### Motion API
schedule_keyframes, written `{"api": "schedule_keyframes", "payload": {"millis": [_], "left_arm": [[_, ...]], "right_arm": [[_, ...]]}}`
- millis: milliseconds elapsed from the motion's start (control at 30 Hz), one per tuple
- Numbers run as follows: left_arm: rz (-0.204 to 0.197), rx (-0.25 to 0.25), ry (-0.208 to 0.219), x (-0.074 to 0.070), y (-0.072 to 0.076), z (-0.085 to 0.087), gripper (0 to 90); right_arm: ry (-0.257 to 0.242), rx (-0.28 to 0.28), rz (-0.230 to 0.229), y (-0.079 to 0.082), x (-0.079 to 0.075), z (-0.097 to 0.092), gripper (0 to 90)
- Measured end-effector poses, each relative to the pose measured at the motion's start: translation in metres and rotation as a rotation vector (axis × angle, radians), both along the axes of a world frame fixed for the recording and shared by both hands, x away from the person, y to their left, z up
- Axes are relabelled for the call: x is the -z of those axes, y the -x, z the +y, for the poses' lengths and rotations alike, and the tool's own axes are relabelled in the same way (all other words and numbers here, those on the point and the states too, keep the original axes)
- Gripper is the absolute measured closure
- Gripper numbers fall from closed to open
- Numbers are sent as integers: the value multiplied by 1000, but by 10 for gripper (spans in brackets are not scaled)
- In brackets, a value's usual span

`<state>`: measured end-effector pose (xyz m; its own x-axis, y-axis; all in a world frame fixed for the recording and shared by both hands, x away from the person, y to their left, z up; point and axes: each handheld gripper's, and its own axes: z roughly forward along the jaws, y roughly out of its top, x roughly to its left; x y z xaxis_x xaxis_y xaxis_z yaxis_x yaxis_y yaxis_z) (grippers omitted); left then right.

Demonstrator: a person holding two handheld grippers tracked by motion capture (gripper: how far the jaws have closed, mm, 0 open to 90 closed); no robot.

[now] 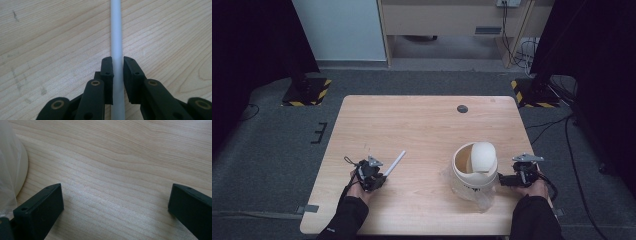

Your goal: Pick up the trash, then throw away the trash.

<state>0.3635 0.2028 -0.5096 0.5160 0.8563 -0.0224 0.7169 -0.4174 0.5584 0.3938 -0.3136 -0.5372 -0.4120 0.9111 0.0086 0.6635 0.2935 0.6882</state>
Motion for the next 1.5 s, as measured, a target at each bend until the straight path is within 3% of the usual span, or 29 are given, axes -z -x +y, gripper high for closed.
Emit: {"api": "schedule_keyframes", "payload": {"millis": [267,533,633,667,700,767,800,933,967,1000,1033,1067,1100,1133,1167,1267,1333,1467,1500], "left_arm": [[10,8,22,-3,-1,0,783],[-66,33,88,-21,4,1,782],[-123,44,136,-32,8,3,780],[-123,44,136,-32,8,3,780],[-157,54,156,-39,10,3,780],[-171,58,166,-42,11,3,781],[-203,65,187,-49,13,3,781],[-247,69,219,-59,17,4,781],[-277,70,244,-66,19,5,781],[-277,70,244,-66,19,5,781],[-313,74,263,-74,22,5,781],[-313,74,263,-74,22,5,781],[-356,78,284,-82,26,5,781],[-356,78,284,-82,26,5,781],[-394,79,306,-91,30,6,781],[-427,83,325,-99,33,7,781],[-459,88,350,-108,36,8,781],[-483,93,372,-114,39,9,780],[-491,93,378,-116,40,9,780]], "right_arm": [[0,1,1,0,0,0,4],[0,1,-1,0,0,0,4],[0,1,3,0,0,0,4],[0,1,3,0,0,0,4],[-1,1,4,0,0,0,5],[-1,3,11,0,-1,0,6],[-1,4,11,-1,-1,1,6],[7,-10,15,-1,-1,0,5],[8,-13,26,-1,-2,1,5],[8,-13,26,-1,-2,1,5],[12,-21,34,-1,-3,0,6],[12,-21,34,-1,-3,0,6],[14,-25,43,-2,-4,0,7],[14,-25,43,-2,-4,0,7],[8,-20,54,-3,-5,-1,22],[3,-11,72,-4,-8,-2,51],[-7,-2,53,-4,-12,-4,54],[-27,27,0,-4,-19,-5,58],[-33,42,-33,-4,-23,-6,62]]}}
